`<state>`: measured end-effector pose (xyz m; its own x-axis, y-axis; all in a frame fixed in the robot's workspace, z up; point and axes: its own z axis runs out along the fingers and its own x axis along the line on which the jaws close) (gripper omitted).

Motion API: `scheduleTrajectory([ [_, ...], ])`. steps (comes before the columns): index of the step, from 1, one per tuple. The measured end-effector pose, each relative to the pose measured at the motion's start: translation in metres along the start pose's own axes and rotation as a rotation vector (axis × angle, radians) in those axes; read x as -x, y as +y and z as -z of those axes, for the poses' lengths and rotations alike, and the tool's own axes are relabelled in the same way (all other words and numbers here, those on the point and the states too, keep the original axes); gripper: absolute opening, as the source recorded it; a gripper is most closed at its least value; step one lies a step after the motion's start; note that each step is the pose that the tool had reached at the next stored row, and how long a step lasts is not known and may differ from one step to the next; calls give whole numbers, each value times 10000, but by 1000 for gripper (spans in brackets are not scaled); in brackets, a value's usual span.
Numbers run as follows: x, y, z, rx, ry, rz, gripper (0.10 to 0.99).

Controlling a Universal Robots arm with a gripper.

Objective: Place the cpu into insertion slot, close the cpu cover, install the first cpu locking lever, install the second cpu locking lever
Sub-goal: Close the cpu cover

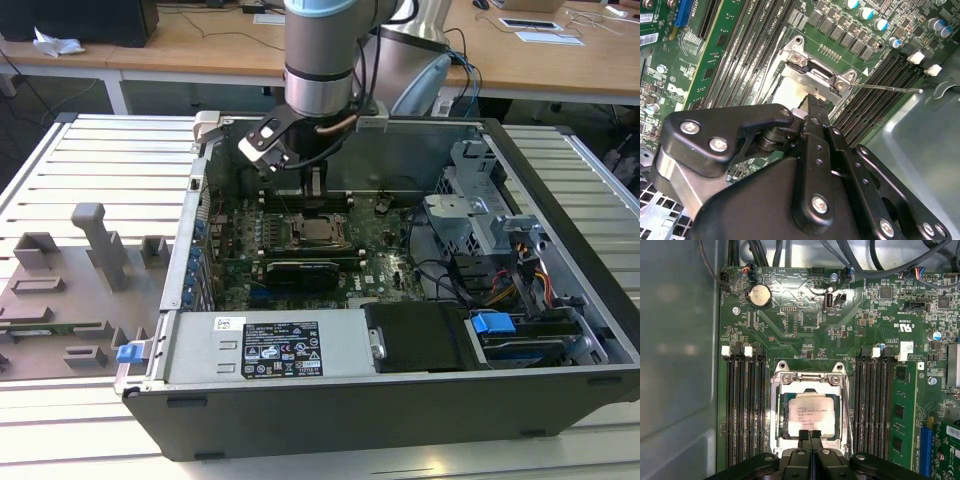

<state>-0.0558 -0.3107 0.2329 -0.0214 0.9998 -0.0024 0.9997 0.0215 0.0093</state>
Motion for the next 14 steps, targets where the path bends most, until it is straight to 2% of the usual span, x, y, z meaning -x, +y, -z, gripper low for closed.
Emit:
scheduleTrajectory([
  [9,-1,-13,-77,1,0,-1,106],
  [12,-2,-89,-111,0,0,-1,106],
  [14,-3,-131,-167,0,1,0,106],
])
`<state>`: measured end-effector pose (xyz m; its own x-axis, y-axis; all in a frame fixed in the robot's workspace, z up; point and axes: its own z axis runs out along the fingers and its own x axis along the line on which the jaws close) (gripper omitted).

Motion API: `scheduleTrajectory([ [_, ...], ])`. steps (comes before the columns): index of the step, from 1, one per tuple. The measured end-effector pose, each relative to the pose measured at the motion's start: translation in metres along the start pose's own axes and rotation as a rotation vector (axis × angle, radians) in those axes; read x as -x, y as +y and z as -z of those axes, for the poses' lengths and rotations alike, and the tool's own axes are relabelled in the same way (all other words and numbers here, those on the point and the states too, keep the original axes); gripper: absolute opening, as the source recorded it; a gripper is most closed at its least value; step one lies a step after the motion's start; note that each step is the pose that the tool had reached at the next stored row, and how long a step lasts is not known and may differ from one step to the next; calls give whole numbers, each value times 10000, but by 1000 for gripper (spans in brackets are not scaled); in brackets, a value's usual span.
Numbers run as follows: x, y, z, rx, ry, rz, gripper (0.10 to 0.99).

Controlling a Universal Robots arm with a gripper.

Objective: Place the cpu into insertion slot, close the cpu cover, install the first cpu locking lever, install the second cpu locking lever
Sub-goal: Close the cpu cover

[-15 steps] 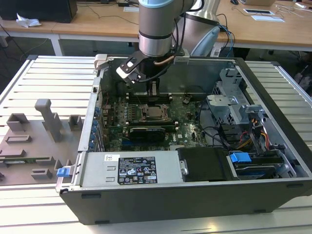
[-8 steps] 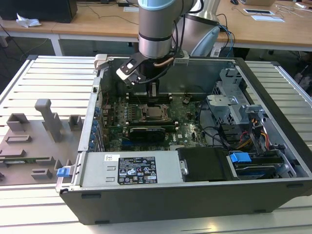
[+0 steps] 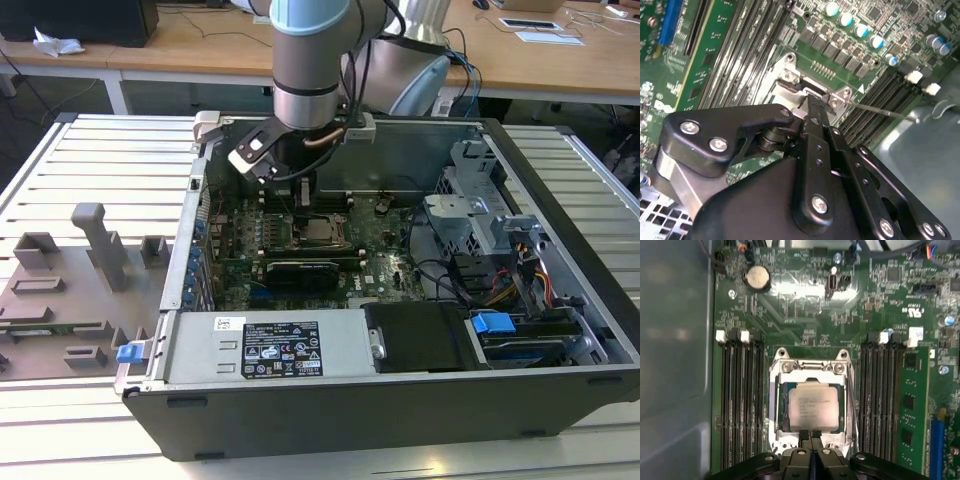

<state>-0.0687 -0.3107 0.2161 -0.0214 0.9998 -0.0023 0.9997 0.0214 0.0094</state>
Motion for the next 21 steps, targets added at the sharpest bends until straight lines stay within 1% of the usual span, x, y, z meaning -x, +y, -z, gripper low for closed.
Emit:
scheduleTrajectory([
  [1,0,-10,-27,-1,-1,0,106],
  [4,0,-34,-59,-1,-2,0,106],
  [9,-2,-58,-102,2,2,0,106],
  [12,-1,-58,-107,-2,-3,0,106],
  [14,-2,-24,-110,3,5,-1,106],
  [16,1,29,-107,2,-1,1,106],
  [17,1,44,-103,1,-1,2,106],
  [18,2,67,-81,-1,-1,0,106],
  [21,2,91,42,-4,-1,-1,106],
])
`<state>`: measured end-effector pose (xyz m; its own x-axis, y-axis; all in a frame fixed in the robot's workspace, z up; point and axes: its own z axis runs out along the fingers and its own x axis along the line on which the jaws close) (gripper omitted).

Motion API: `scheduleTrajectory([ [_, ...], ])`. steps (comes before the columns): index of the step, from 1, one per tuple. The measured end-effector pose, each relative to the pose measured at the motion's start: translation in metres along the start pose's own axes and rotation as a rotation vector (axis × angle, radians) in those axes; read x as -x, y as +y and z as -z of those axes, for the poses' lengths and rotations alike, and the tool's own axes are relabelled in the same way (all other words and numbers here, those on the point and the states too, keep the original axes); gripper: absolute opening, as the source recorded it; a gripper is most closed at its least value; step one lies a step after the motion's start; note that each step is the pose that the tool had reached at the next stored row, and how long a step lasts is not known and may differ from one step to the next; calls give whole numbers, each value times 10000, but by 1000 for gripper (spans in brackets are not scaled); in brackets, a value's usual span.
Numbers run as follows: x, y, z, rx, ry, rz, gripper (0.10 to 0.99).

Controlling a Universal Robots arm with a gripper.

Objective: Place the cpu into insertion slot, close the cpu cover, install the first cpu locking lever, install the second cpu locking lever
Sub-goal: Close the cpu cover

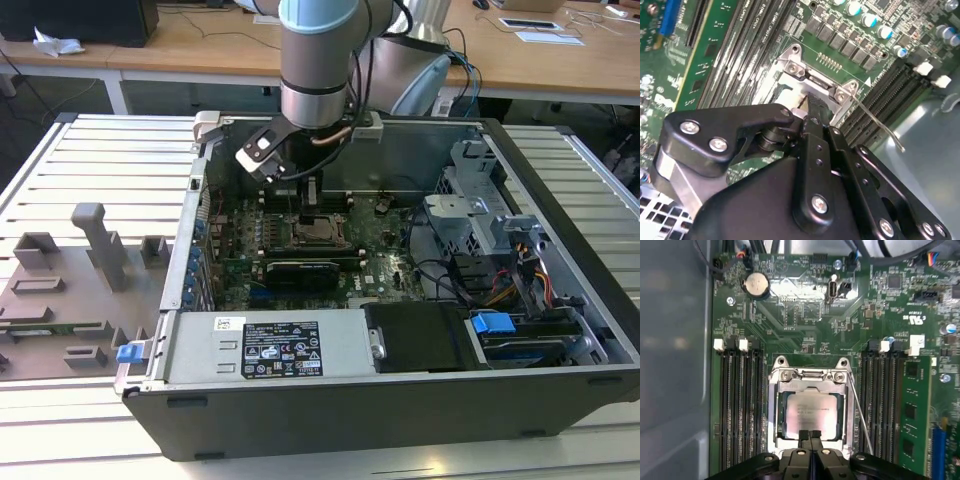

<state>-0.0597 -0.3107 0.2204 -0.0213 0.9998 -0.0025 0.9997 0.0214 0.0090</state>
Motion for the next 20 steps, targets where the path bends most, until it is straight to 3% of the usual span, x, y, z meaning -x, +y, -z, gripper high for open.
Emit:
scheduleTrajectory([
  [20,1,6,542,0,1,0,106],
])
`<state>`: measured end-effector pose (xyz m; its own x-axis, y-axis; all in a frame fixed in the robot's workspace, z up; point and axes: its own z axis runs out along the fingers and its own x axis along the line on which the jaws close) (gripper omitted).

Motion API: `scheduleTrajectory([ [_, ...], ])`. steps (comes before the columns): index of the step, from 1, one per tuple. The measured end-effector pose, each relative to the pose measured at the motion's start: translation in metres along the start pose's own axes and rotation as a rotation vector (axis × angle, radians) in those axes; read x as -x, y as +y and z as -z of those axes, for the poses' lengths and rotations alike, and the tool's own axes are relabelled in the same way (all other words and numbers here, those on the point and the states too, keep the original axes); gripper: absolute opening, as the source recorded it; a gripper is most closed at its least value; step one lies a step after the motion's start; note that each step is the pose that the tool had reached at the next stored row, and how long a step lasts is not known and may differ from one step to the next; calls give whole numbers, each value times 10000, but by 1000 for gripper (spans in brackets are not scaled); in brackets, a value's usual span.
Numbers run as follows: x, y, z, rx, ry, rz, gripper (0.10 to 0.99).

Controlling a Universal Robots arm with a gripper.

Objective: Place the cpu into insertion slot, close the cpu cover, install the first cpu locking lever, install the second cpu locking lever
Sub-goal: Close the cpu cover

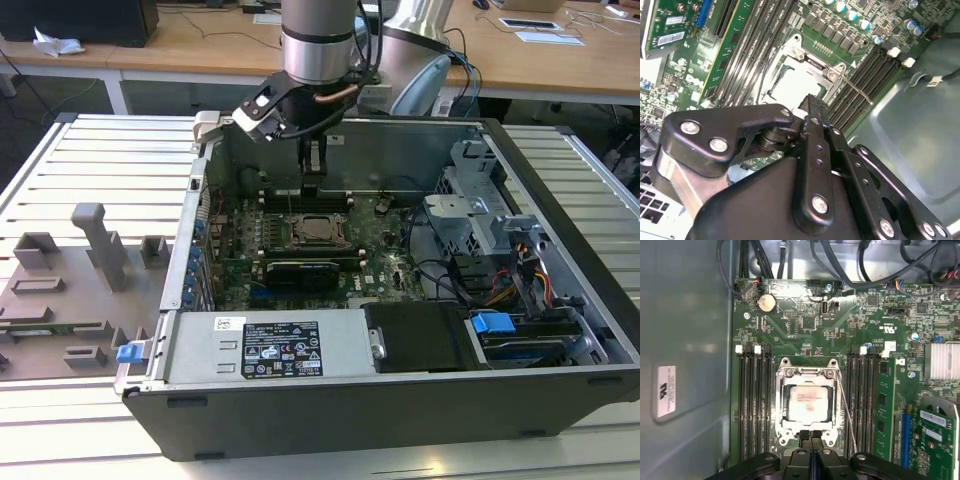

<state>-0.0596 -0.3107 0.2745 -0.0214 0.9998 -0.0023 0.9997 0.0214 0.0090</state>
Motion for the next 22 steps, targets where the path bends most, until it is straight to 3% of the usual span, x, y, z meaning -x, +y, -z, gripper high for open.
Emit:
scheduleTrajectory([
  [12,1,3,321,0,0,0,106],
  [22,1,5,535,0,0,0,106],
])
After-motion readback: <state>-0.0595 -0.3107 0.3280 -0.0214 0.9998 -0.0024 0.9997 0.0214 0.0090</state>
